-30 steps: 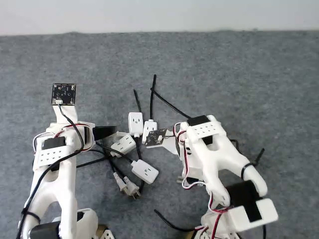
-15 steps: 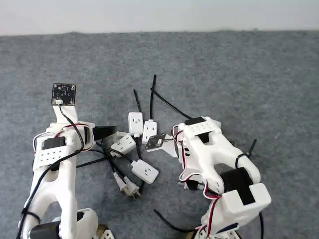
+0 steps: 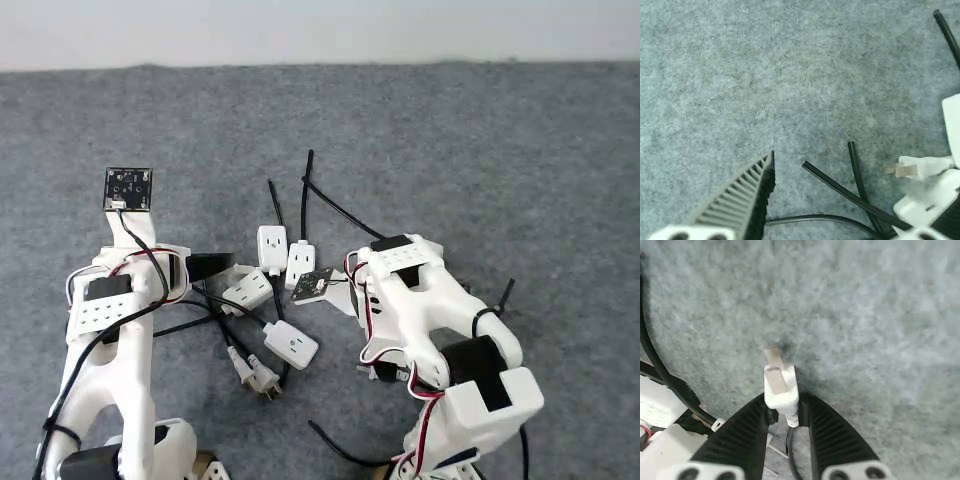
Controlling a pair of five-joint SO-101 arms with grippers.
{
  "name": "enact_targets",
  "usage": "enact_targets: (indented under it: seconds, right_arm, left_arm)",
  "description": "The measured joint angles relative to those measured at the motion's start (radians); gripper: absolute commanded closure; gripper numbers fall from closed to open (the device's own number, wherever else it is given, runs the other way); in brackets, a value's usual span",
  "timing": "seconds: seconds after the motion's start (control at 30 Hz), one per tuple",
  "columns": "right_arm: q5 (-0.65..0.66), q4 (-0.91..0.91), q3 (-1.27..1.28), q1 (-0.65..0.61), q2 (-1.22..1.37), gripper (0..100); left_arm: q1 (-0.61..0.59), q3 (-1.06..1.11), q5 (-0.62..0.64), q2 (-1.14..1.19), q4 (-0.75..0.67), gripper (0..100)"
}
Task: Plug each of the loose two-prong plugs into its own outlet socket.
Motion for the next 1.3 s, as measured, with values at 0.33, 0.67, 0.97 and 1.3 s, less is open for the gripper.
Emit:
enact_targets:
  seconds: [0.33,0.67,0.97,1.3]
  right_arm:
    - [-0.005,0.064,-0.034,-0.003,-0.012,99.0]
    - [-0.018,0.437,-0.397,0.008,-0.348,99.0]
    - [-0.028,0.436,-0.419,-0.049,-0.594,99.0]
    - [-0.028,0.377,-0.419,-0.058,-0.726,99.0]
  left_arm:
    - [0.000,0.000,0.000,0.000,0.000,48]
    - [0.012,-0.017,0.021,-0.118,0.072,48]
    - [0.321,-0.034,-0.066,-0.712,0.319,48]
    - [0.534,-0.034,-0.104,-1.198,0.543,48]
